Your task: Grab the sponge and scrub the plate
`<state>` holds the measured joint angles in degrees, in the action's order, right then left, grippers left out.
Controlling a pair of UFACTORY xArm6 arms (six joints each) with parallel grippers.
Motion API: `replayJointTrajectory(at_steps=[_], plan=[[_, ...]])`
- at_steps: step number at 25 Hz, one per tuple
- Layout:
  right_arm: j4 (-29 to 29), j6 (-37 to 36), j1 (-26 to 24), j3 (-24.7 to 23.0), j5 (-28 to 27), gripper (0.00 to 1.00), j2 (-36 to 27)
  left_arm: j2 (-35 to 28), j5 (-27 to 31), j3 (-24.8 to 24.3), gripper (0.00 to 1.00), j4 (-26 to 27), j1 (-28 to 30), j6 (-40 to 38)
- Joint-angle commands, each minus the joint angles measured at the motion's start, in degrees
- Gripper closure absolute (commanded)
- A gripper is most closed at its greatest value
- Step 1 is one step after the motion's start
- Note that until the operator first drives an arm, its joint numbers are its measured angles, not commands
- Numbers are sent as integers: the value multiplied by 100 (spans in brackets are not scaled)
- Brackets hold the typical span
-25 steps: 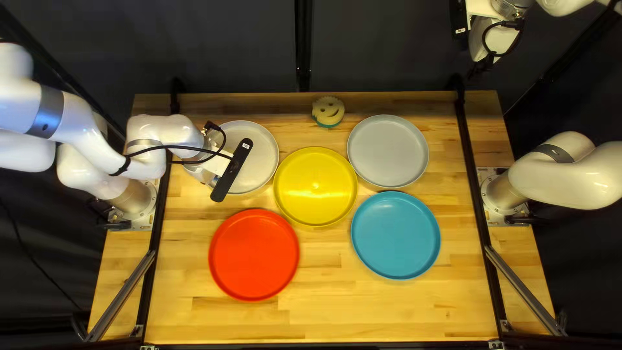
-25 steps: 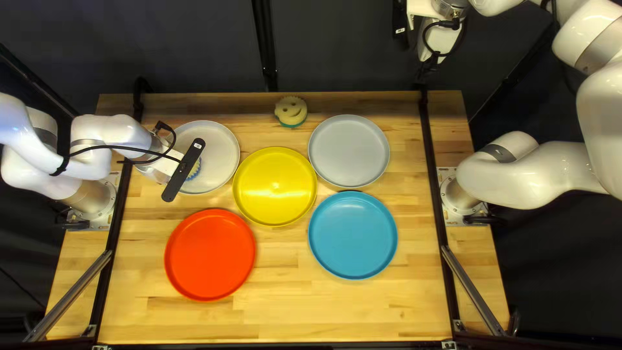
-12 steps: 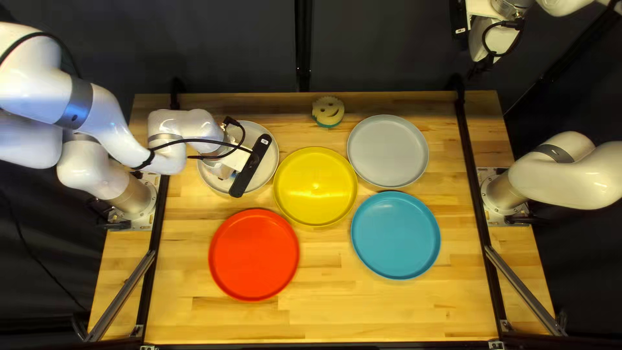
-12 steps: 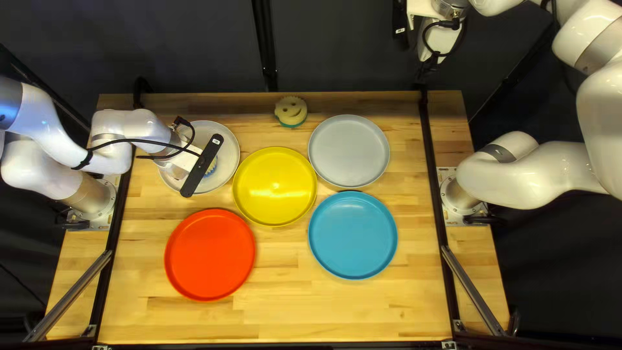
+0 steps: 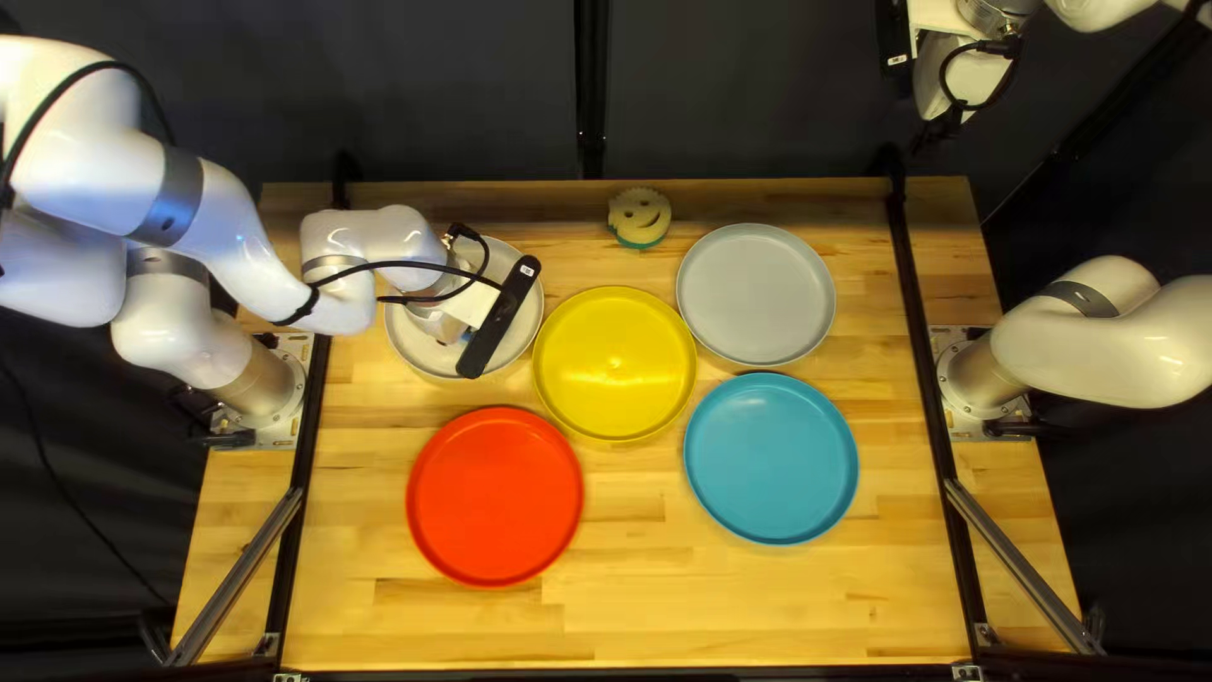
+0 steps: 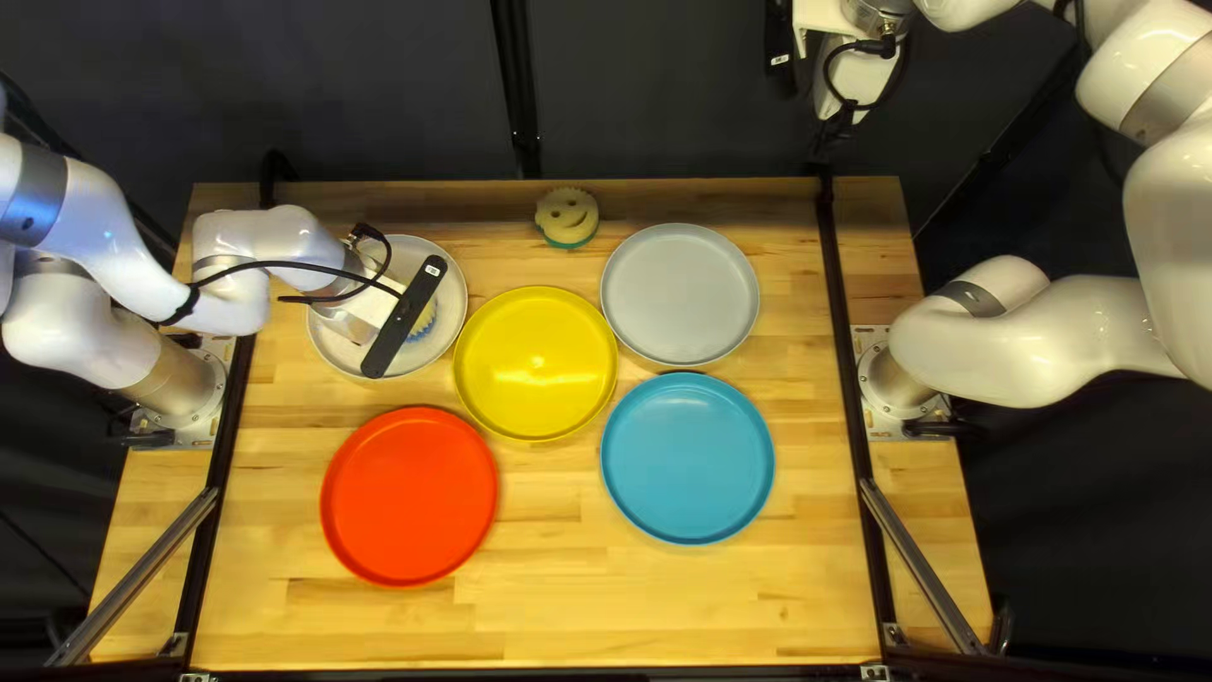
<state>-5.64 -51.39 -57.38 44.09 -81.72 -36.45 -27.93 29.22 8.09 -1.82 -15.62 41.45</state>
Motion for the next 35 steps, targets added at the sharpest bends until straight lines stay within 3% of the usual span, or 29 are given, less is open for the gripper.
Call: replayJointTrajectory(at_steps=[1,7,18,25,35], plan=[[0,0,0,0,0,0,0,-503,151,-418,100,290,-240,306],[0,0,0,0,0,0,0,-346,-57,-554,100,608,-368,606],[0,0,0,0,0,0,0,896,-451,375,100,805,-253,827],[0,0,0,0,0,0,0,1282,-483,818,100,813,-206,880],[0,0,0,0,0,0,0,837,-325,431,100,992,-482,1231]])
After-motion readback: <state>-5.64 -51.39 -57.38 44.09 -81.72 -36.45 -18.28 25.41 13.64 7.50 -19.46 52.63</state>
